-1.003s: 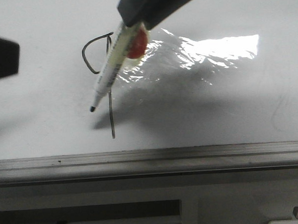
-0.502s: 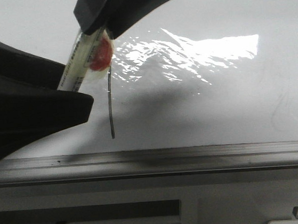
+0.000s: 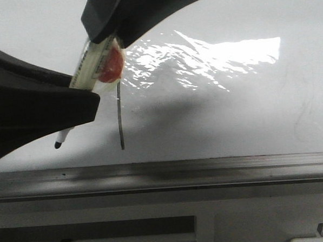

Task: Write number 9 on whiteboard

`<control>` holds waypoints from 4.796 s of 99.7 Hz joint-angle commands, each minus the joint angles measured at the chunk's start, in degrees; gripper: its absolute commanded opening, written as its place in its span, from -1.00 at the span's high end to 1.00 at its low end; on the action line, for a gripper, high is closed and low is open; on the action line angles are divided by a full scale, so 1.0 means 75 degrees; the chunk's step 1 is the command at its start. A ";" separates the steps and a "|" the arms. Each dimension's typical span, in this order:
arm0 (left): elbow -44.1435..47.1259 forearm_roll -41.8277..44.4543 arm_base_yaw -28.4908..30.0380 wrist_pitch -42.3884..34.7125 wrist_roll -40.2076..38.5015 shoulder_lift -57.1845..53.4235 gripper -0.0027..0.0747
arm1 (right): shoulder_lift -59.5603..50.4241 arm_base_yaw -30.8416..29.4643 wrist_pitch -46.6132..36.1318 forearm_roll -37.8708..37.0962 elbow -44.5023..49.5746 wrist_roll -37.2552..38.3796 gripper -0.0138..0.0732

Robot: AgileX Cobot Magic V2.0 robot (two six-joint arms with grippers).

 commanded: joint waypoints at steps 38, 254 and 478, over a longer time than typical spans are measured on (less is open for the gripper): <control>-0.0221 -0.0912 -0.0031 -0.0661 -0.1163 -0.0042 0.98 | -0.0170 -0.0006 -0.0396 0.0087 -0.0207 -0.0021 -0.28; 0.1238 -0.5526 0.0001 -0.0028 0.0689 -0.5006 0.98 | -0.4299 -0.0006 -0.5555 -0.2096 0.4919 -0.0021 0.83; 0.2318 -0.3130 0.1918 0.0366 0.0689 -0.6064 0.98 | -0.6427 -0.0006 -0.5590 -0.2096 0.6638 -0.0021 0.83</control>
